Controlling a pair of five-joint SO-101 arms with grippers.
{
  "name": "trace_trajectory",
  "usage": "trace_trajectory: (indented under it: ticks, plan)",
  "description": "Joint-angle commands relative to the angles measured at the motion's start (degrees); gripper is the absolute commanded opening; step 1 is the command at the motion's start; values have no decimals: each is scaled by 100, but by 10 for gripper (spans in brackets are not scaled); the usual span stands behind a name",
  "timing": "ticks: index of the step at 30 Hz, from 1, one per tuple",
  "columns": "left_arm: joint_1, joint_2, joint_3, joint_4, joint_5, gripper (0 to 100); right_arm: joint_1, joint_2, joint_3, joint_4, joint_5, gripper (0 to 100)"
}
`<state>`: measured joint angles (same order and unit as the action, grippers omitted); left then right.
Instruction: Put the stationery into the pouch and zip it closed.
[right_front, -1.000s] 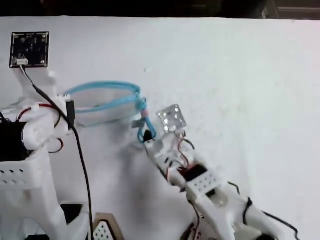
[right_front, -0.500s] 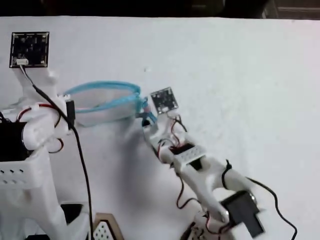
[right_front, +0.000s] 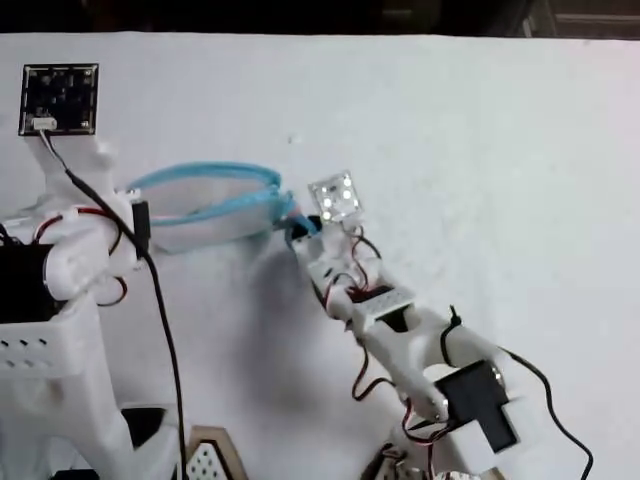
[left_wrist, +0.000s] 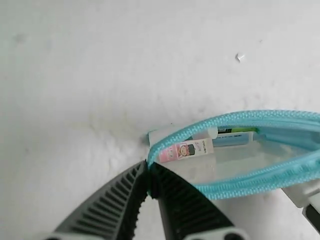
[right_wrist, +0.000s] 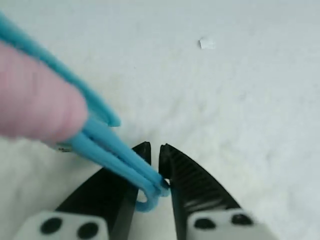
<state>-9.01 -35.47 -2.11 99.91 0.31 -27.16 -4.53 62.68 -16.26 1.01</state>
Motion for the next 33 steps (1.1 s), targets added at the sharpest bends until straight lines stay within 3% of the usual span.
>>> trace_trajectory:
  ticks: [1, 11, 15, 23, 30, 33]
  plan:
    - [4, -66, -26, -88, -9, 22, 84, -321, -176, -101, 53, 42]
    - [4, -66, -26, -88, -9, 22, 804, -1666, -167, 497, -9, 40]
    - [22, -66, -26, -97, -9, 22, 980, -2835, -264, 857, -501, 40]
    - [40, -66, -62, -378, -35, 23, 382, -5112, -1653, 2905, -598, 40]
    - [48, -66, -35, -1002, -35, 29, -48, -5332, -3244, 3855, -554, 40]
    - [57, -66, -62, -1275, -35, 79, -198, -5262, -3692, 3969, -554, 40]
